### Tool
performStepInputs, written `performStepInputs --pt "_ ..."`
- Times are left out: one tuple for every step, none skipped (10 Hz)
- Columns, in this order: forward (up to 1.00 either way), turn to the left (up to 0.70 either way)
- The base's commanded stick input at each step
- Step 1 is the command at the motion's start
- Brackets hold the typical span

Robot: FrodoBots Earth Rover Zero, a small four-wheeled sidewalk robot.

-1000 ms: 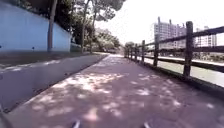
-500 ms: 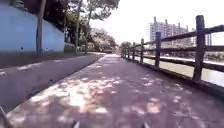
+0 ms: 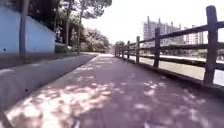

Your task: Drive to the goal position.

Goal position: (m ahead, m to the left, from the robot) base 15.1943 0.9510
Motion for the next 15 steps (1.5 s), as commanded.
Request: performStepInputs --pt "1.00 0.00" --pt "1.00 0.00" --pt "1.00 0.00" --pt "1.00 0.00" --pt "1.00 0.00" --pt "1.00 0.00" --pt "1.00 0.00" --pt "1.00 0.00" --pt "1.00 0.00" --pt "1.00 0.00" --pt "1.00 0.00" --pt "1.00 0.00" --pt "1.00 0.00" --pt "1.00 0.00" --pt "1.00 0.00"
